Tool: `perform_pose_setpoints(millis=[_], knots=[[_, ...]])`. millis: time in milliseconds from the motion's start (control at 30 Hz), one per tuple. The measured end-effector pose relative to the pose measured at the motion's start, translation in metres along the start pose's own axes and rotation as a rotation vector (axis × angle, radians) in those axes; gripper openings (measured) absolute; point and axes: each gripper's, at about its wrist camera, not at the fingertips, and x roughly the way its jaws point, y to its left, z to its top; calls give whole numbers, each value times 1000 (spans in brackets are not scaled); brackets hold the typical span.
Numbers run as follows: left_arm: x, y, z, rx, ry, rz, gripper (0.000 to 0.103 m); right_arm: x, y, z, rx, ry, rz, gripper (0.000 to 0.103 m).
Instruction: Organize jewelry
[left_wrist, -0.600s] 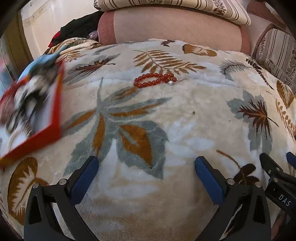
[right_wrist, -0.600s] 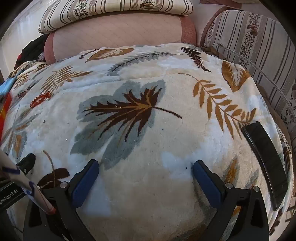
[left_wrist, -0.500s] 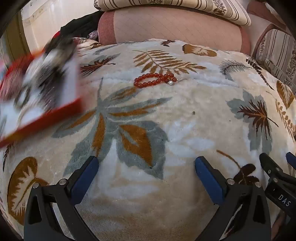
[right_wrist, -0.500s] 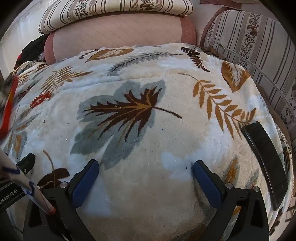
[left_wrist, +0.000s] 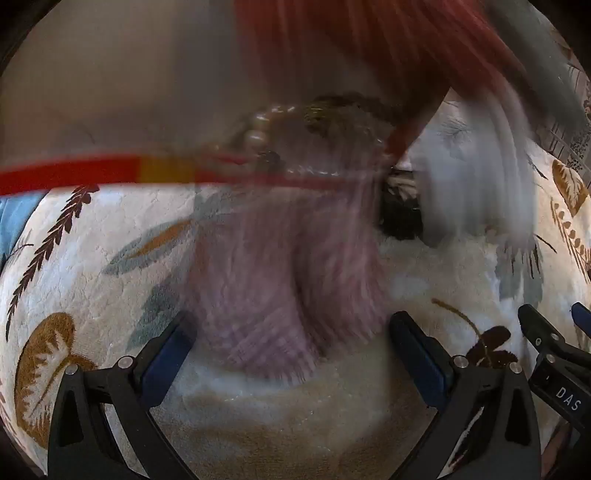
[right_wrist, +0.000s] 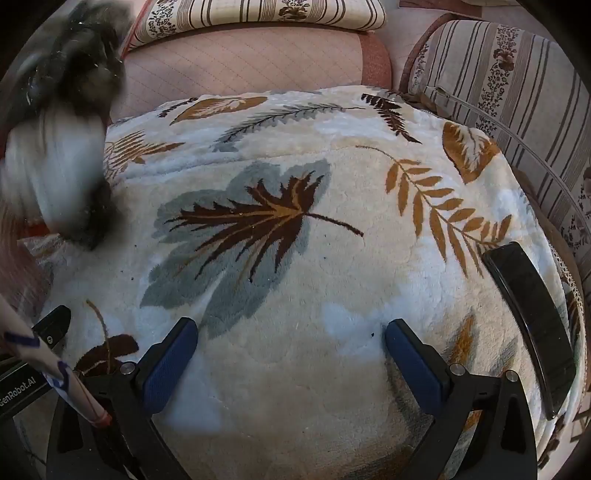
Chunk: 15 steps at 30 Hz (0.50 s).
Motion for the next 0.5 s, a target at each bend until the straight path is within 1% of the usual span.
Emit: perform_pose_setpoints(millis=[300,500], knots=[[-1,-6,1,-2,-1,-3,103,-1,-2,0,5,1,14,103],[-2,-11,3,-3,0,-6,103,-7,-9,-1,14,9,47,102]])
